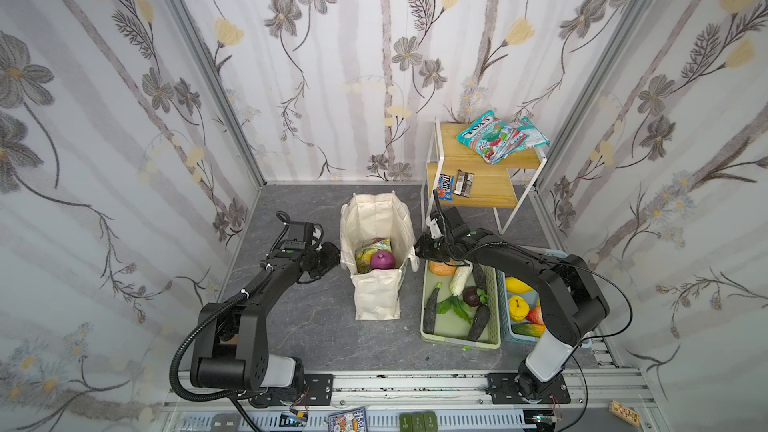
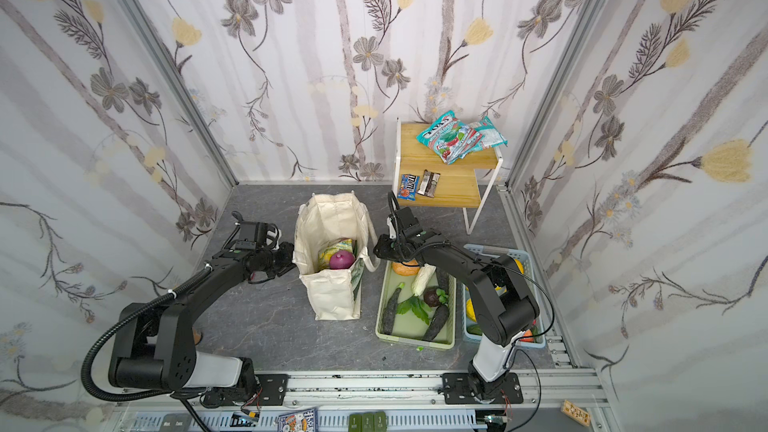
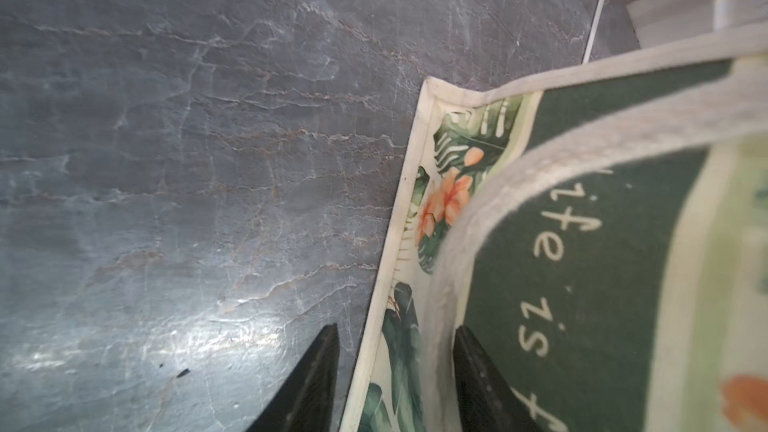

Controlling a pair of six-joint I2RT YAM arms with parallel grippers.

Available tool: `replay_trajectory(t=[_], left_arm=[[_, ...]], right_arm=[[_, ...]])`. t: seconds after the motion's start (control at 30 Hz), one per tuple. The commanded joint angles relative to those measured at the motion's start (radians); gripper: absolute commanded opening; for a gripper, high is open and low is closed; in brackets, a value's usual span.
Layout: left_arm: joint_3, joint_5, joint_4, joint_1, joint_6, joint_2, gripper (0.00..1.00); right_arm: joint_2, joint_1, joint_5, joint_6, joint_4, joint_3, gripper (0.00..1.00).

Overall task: Place the food into the grocery bag and tie it
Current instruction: 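Release the bag rim and grasp the other tote handle with the left gripper, then lift the handle with the left gripper, pulling it up and away from the bag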

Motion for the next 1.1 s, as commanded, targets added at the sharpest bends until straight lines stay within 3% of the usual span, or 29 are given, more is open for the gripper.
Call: replay_trajectory(t=[0.0, 0.4, 0.67, 0.8, 1.07], left_arm=[[-0.012, 0.022, 0.085, 0.001, -0.032, 0.034, 0.38], [-0.013, 0.102, 0.159, 0.000, -0.102, 0.043, 0.09], [0.035, 0.040, 0.000, 0.003, -0.024, -0.075, 0.00], [0.046, 0.022, -0.054, 0.007, -0.007, -0.123, 0.00], [0.060, -0.022, -0.152, 0.027, 0.031, -0.209, 0.00]], right_arm=[[0.009, 0.004, -0.003, 0.010, 0.043, 0.010, 0.39], [0.017, 0.010, -0.008, 0.014, 0.030, 0.029, 0.38], [0.015, 0.009, -0.006, 0.015, 0.040, 0.023, 0.29], [-0.006, 0.009, -0.014, 0.021, 0.062, 0.002, 0.21], [-0.029, 0.012, -0.019, 0.031, 0.089, -0.019, 0.15]])
